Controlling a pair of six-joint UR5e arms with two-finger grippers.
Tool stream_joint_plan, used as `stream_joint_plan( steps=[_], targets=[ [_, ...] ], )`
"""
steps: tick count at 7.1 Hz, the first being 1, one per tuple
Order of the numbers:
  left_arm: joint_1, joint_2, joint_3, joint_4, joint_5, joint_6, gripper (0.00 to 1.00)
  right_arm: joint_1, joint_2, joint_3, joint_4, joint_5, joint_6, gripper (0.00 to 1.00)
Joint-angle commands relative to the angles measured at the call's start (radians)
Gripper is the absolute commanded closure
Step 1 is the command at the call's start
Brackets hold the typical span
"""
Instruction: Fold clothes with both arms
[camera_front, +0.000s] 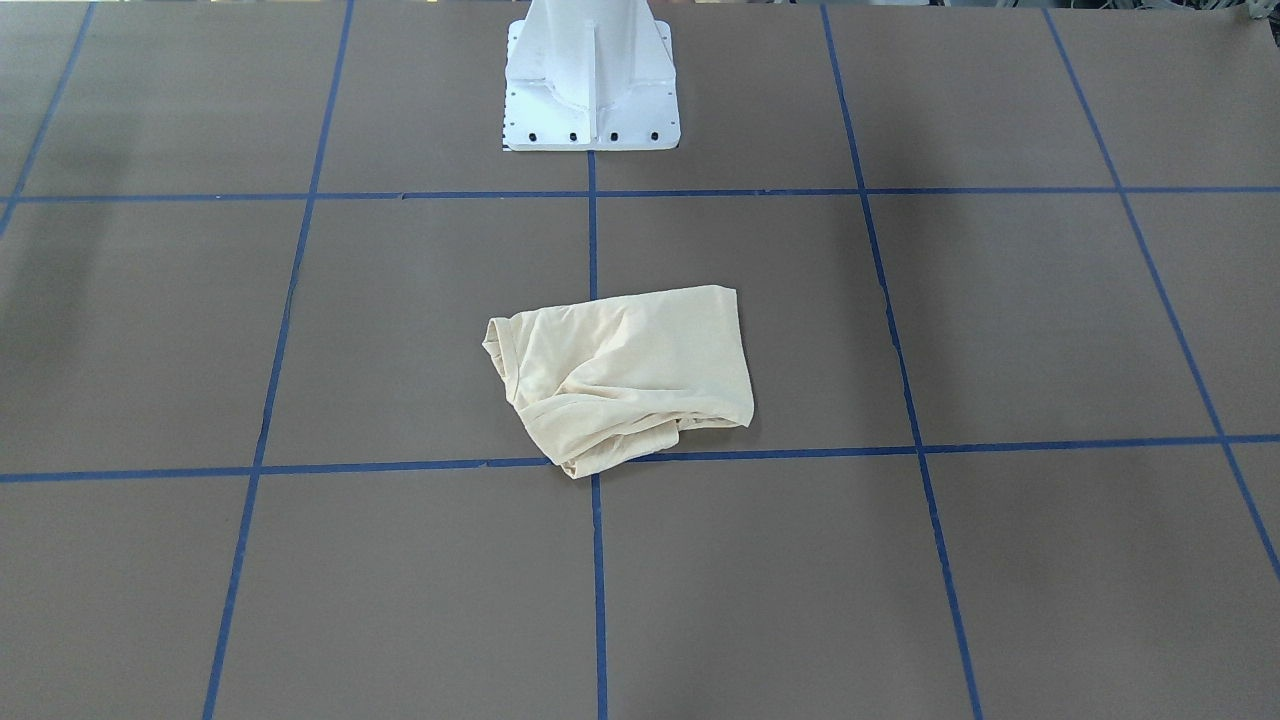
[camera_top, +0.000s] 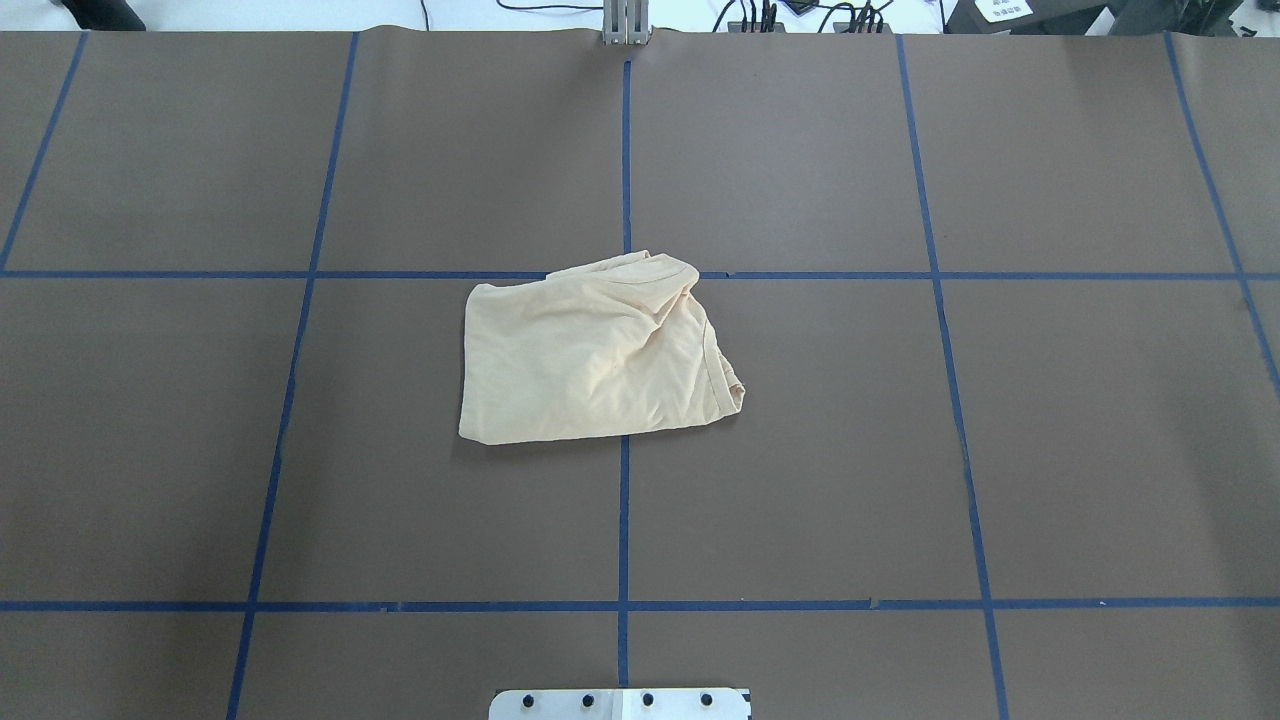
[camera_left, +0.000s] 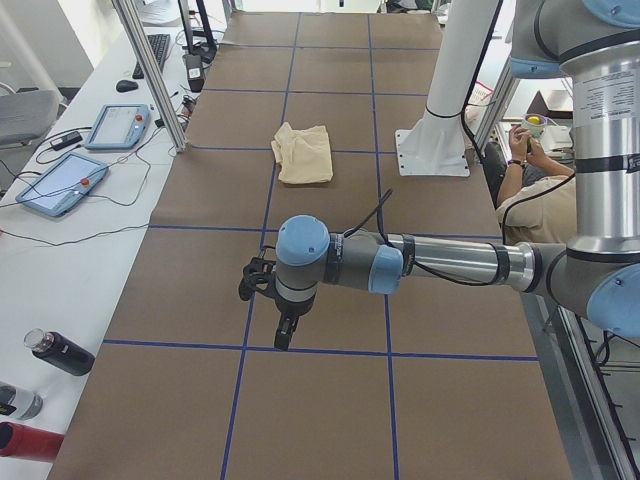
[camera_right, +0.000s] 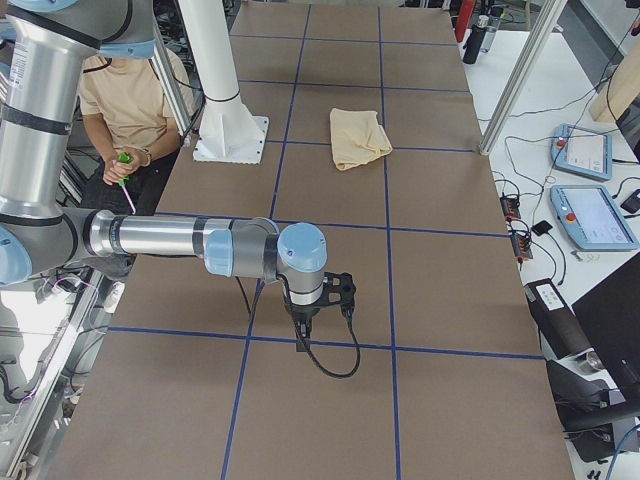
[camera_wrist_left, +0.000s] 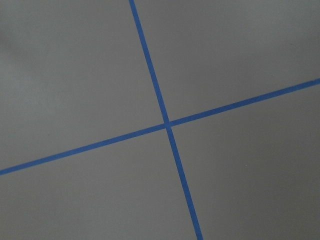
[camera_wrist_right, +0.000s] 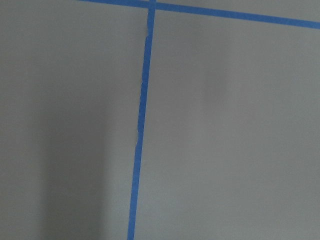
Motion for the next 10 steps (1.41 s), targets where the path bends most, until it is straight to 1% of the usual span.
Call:
stream_joint_plan(
  steps=[1,2,4,10],
  targets=[
    [-0.001,0.024,-0.004,-0.003,-0.032,-0.006,0.00,-0.003,0.046,0.000,0.006,0.009,0.109,0.00],
    [0.001,0.027,-0.001,-0.003,-0.046,-0.006,0.00,-0.026,0.069,-0.002,0.003,0.009,0.171,0.00],
    [0.007,0.017,0.013,0.003,-0.046,-0.010,0.00,-0.031,0.066,-0.009,0.007,0.010,0.164,0.00],
    [0.007,0.023,0.013,0.000,-0.033,-0.007,0.00,-0.029,0.061,-0.013,0.027,0.004,0.159,0.00]
  ],
)
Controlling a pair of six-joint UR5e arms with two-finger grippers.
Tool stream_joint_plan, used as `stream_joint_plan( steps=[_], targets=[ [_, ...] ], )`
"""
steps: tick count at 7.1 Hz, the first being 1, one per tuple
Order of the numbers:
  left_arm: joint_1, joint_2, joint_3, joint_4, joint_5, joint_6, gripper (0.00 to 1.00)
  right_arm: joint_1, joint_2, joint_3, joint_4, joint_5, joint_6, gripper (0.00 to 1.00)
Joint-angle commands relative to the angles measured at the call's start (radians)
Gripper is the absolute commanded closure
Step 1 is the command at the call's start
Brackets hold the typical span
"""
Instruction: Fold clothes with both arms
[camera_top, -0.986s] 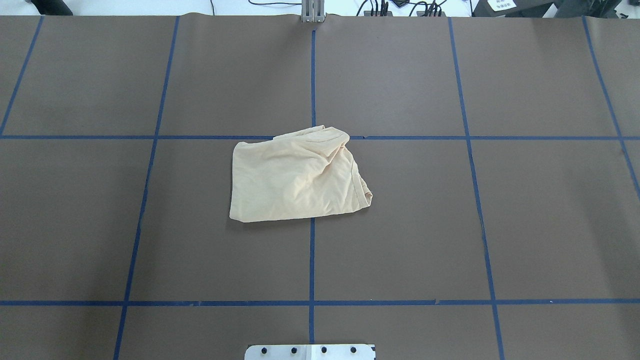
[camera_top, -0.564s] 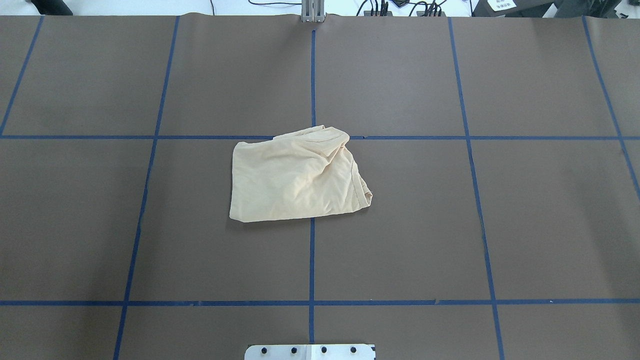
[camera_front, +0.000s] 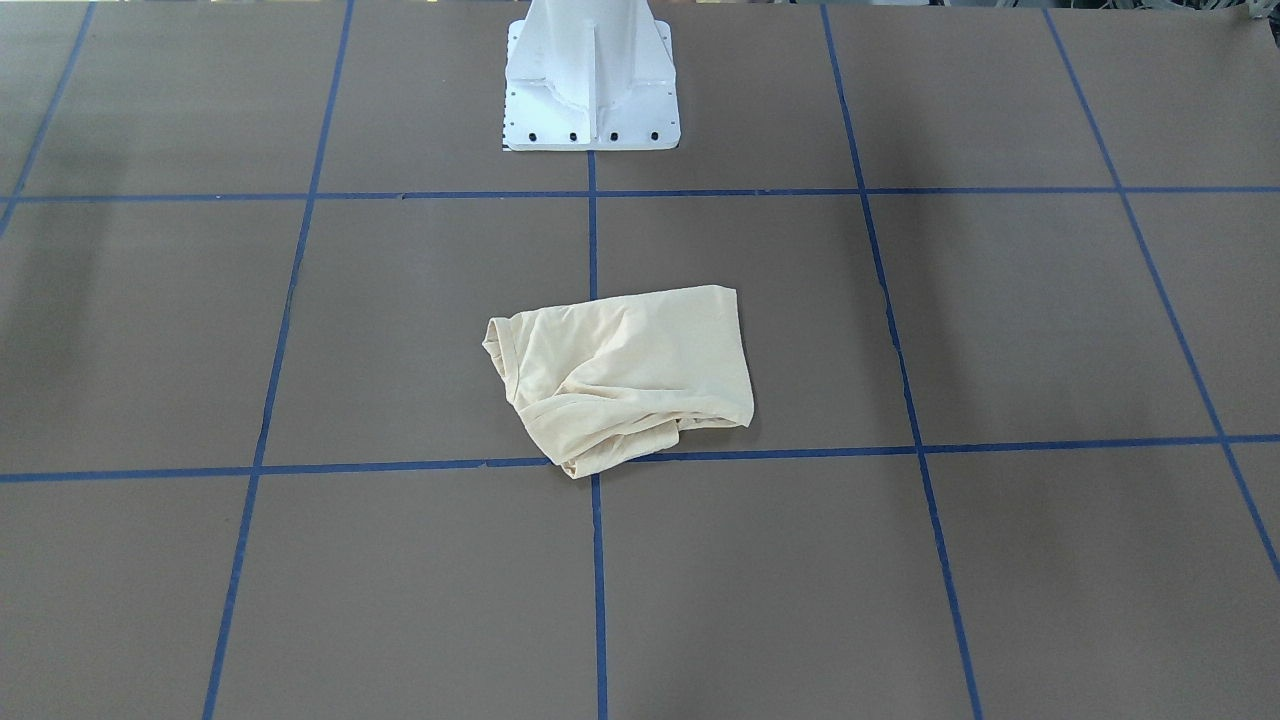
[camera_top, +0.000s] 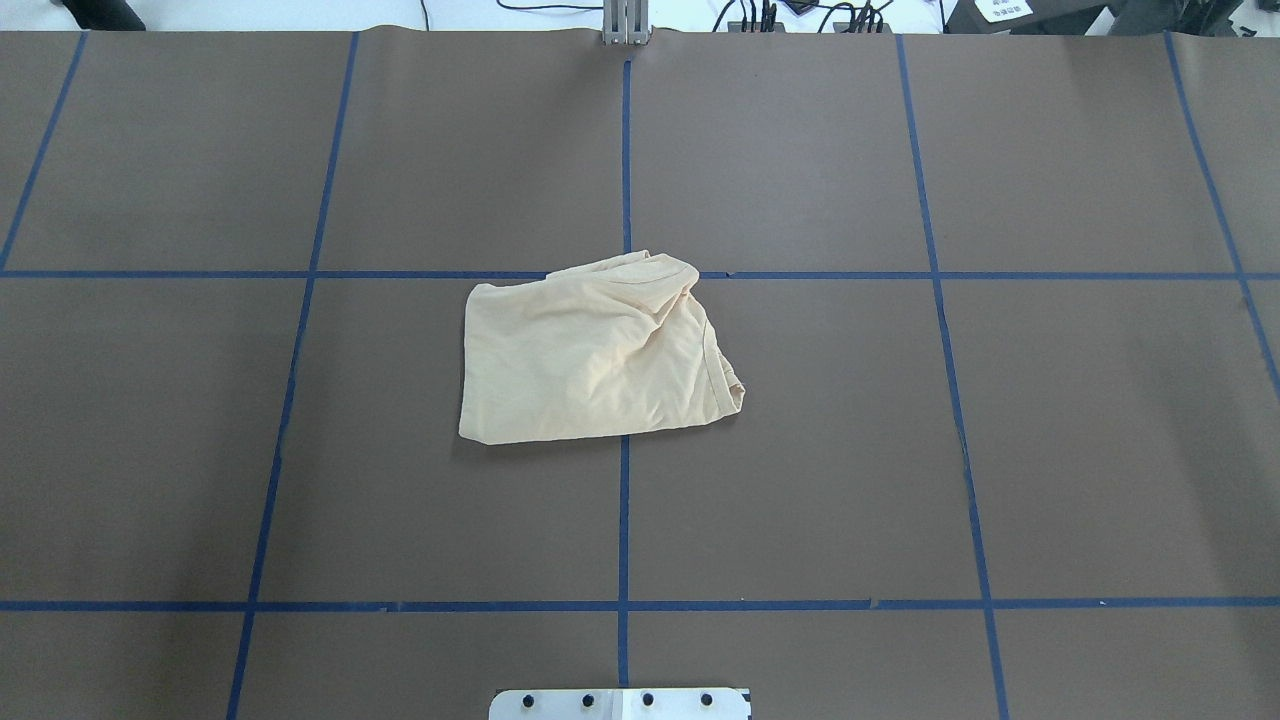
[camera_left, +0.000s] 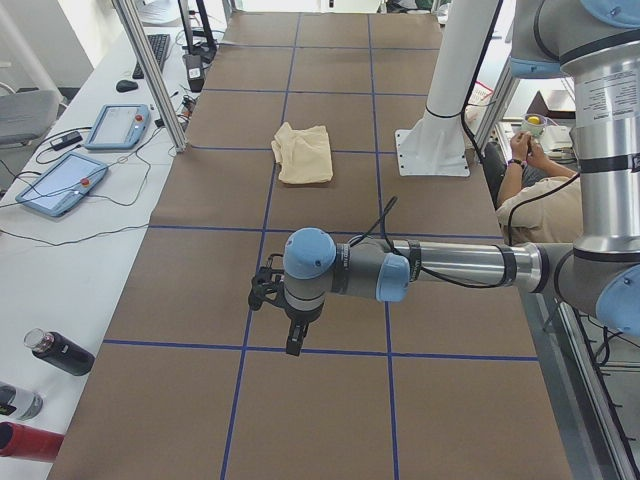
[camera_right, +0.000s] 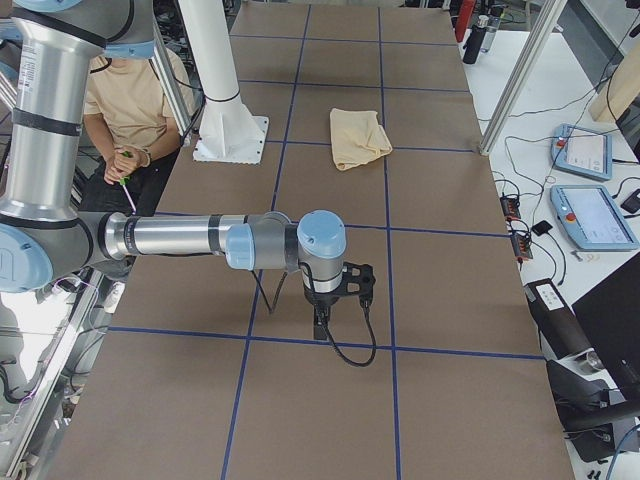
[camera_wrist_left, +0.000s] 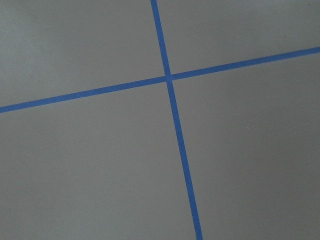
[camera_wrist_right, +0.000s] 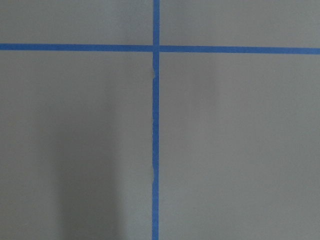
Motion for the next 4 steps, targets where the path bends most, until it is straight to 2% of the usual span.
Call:
stream_joint_plan(
  steps=[1,4],
  targets=[
    [-0.001,0.002,0.004,0.001,0.001,-0.004,0.00,0.000,-0.006,0.002,-0.002,0.001,-0.006,0.00],
    [-0.001,0.005,0.005,0.001,0.003,-0.004,0.00,0.000,-0.002,0.006,-0.002,0.004,-0.008,0.00]
  ],
)
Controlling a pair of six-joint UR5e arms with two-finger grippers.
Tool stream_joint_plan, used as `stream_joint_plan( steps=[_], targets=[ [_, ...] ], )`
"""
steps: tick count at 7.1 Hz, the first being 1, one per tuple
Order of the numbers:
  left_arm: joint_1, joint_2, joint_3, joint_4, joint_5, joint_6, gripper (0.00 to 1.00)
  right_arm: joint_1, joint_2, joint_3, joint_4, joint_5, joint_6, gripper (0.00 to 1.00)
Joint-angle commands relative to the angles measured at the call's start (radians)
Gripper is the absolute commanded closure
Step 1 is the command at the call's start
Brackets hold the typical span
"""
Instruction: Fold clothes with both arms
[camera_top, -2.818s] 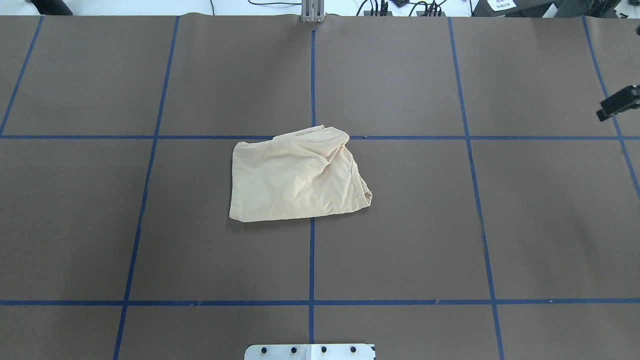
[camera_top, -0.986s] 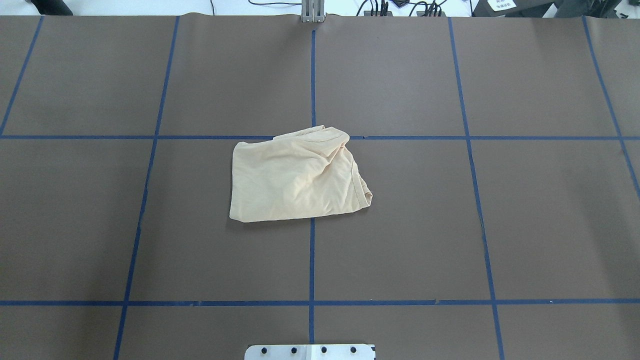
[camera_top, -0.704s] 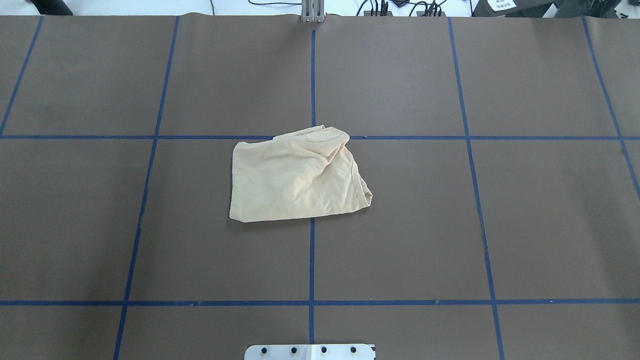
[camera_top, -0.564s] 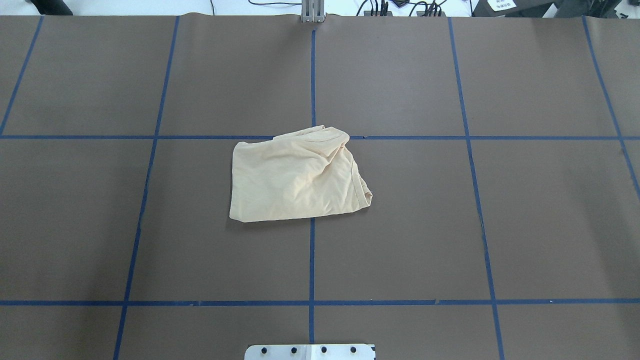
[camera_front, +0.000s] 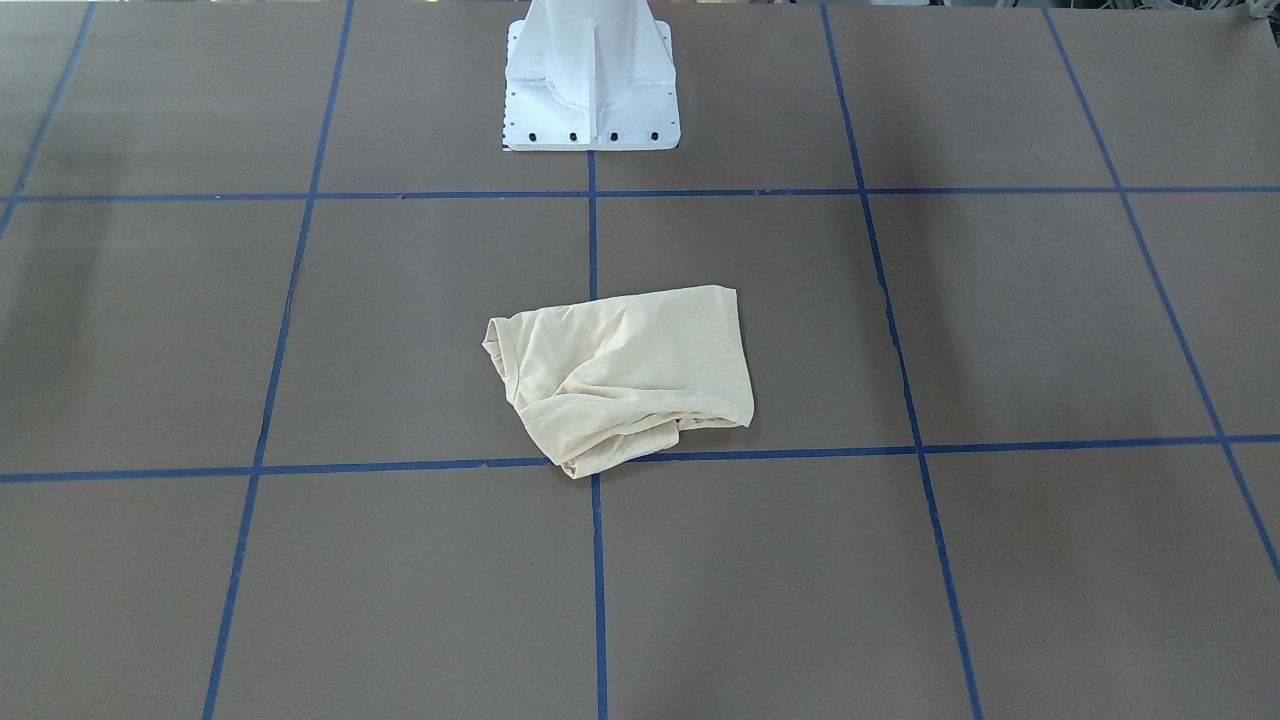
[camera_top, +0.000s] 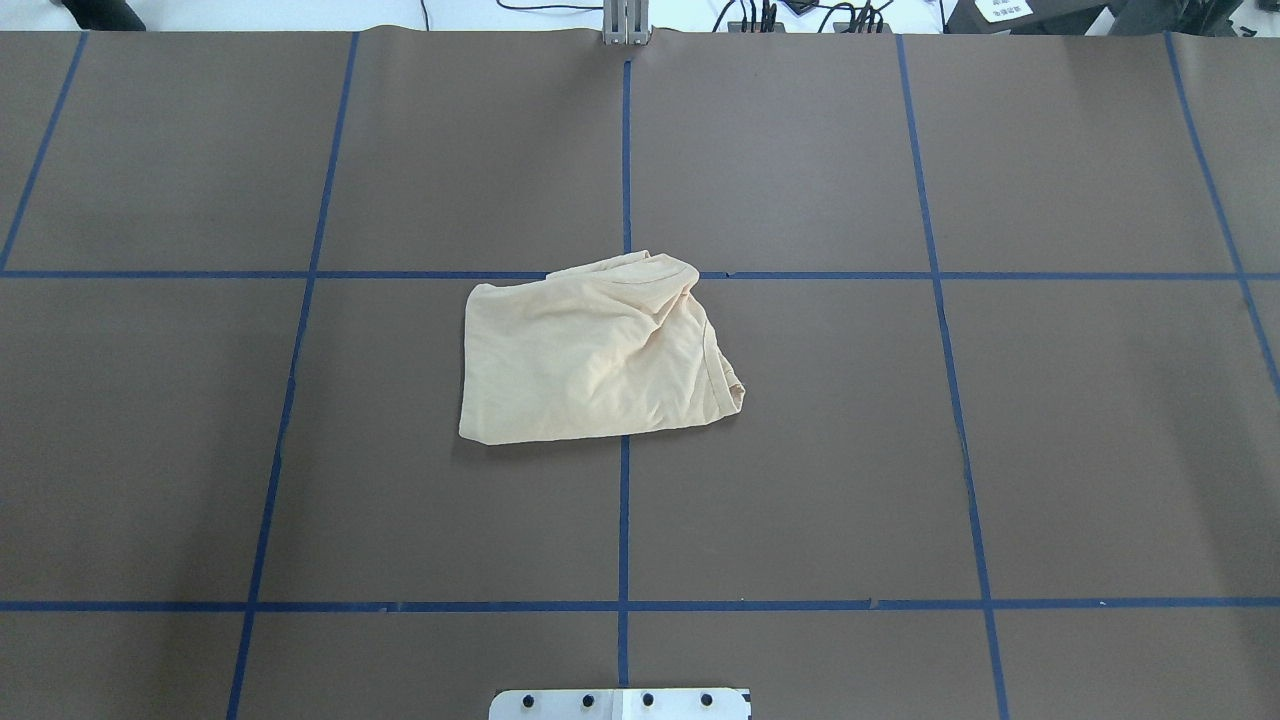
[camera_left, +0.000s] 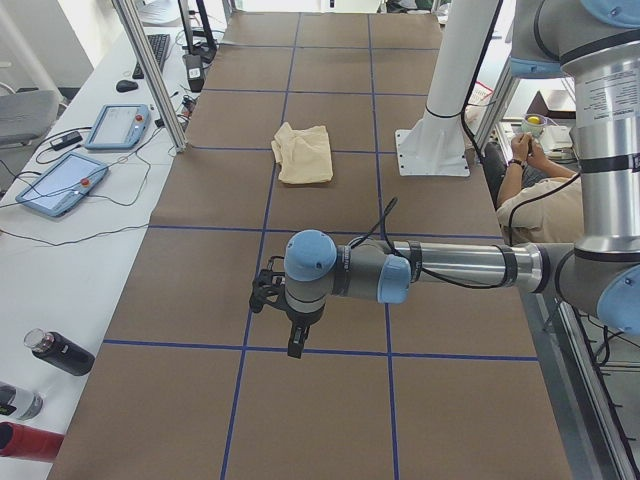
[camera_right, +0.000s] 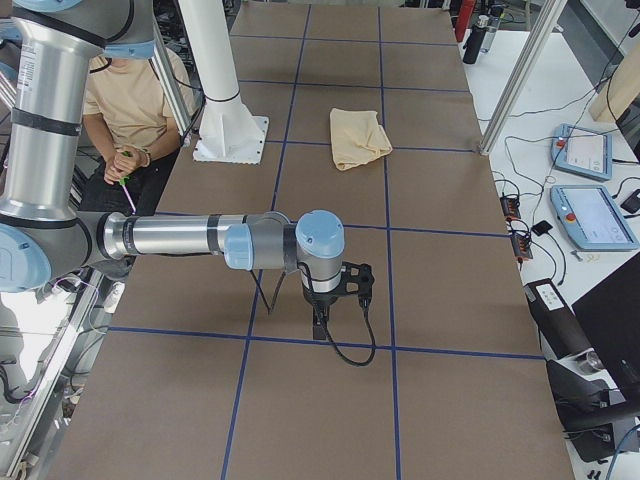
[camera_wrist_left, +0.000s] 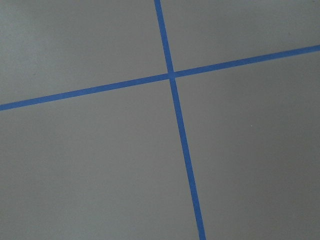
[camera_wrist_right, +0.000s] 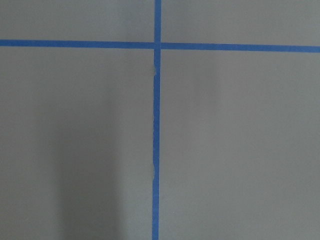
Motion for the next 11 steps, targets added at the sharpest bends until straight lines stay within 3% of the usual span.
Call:
stream_joint_plan(
  steps=[1,11],
  targets=[
    [0.000,0.003,0.000,0.003,0.001,0.000,0.00,0.000,0.001,0.002,0.000,0.001,0.000,0.00],
    [0.000,0.018,0.055,0.006,0.002,0.000,0.00,-0.006,0.006,0.038,0.006,0.004,0.000,0.00]
  ],
)
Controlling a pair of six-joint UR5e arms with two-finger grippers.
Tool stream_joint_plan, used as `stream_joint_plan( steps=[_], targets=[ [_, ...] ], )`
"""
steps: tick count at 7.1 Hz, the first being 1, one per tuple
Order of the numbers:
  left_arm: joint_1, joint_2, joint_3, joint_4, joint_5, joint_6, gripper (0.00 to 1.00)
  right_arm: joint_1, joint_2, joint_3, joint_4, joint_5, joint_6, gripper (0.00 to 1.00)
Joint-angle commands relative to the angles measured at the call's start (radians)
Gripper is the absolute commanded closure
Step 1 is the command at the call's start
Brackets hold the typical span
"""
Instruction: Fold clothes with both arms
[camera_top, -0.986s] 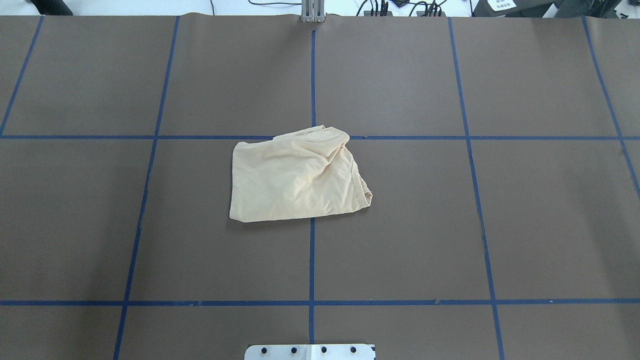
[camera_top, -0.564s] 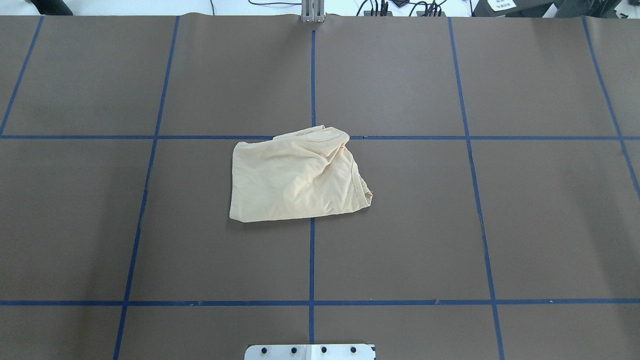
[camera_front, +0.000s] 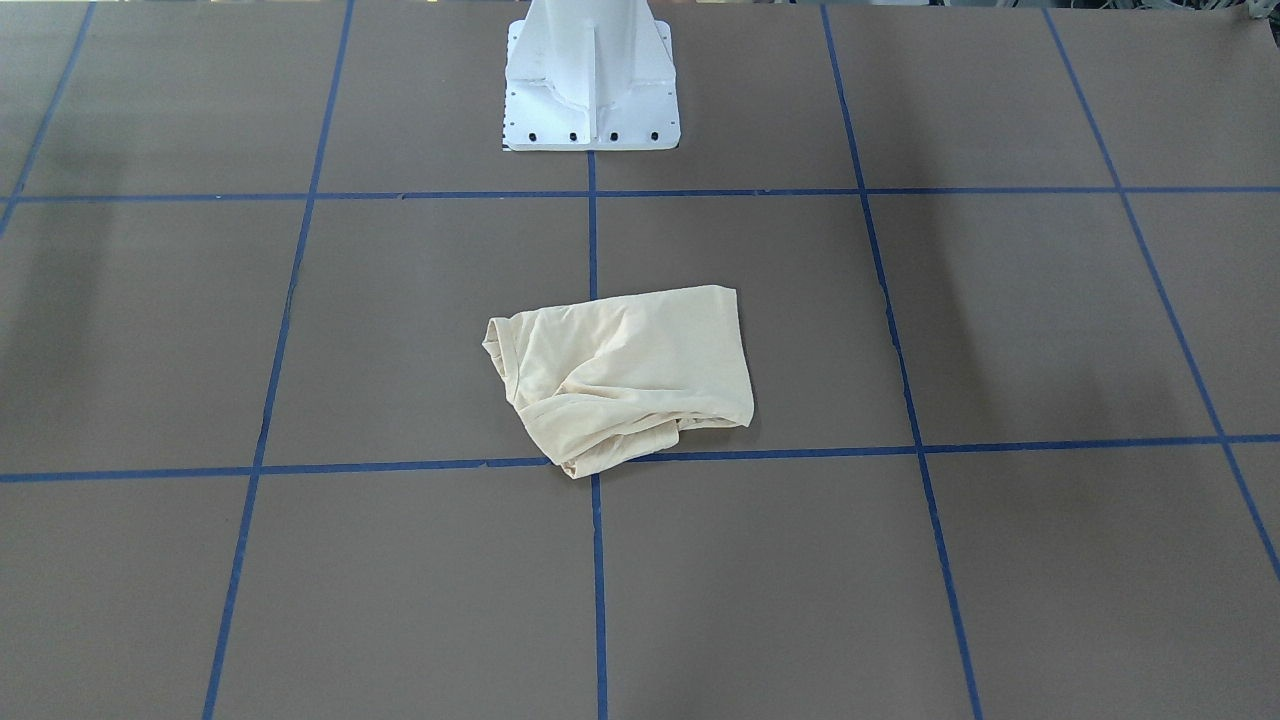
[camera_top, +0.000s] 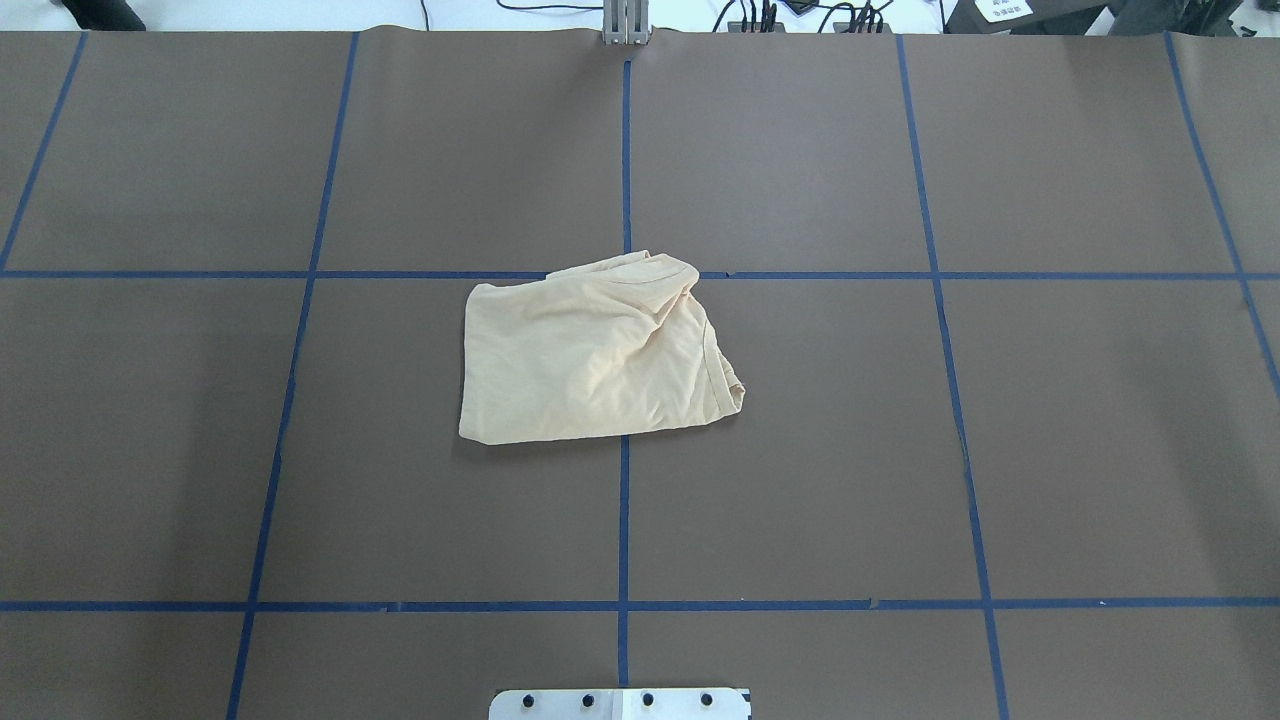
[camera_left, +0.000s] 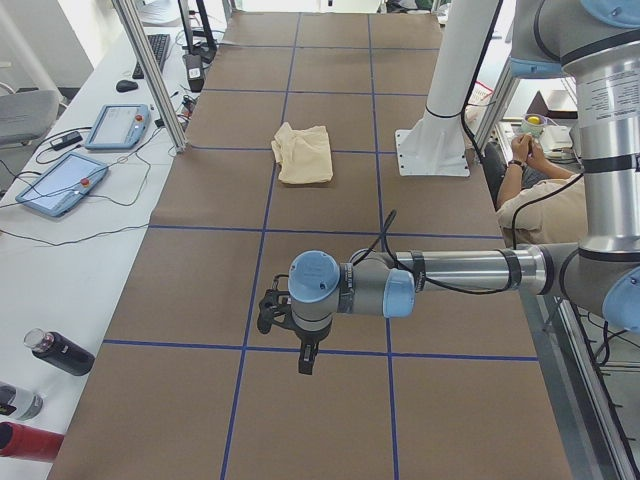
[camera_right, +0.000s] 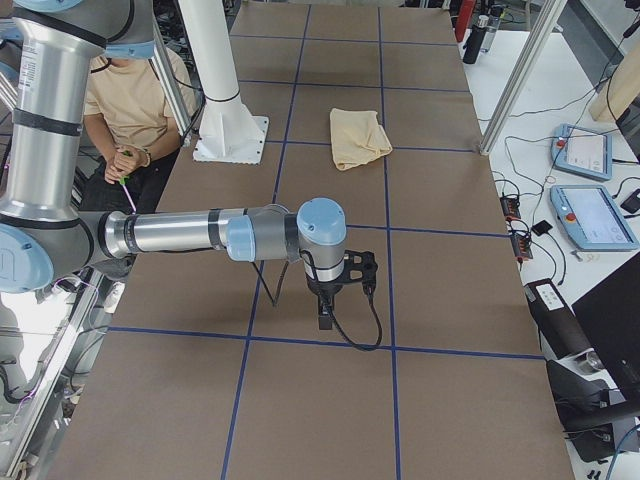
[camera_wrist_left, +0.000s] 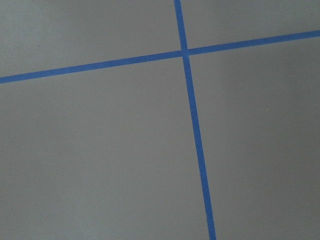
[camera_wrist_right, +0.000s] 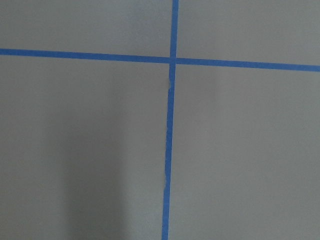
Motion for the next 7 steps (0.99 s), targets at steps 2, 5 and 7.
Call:
stream_joint_plan(
  steps=[2,5,7],
  targets=[
    [0.001,0.012,0.002,-0.002,0.001,0.002,0.00,-0.005,0.000,0.015,0.001,0.002,0.000,0.00],
    [0.000,0.012,-0.006,-0.005,0.001,0.003,0.00,-0.008,0.000,0.020,0.001,0.002,0.002,0.00],
    [0.000,0.011,-0.010,-0.006,-0.001,0.005,0.00,-0.012,0.000,0.020,0.001,0.002,0.002,0.00]
  ],
)
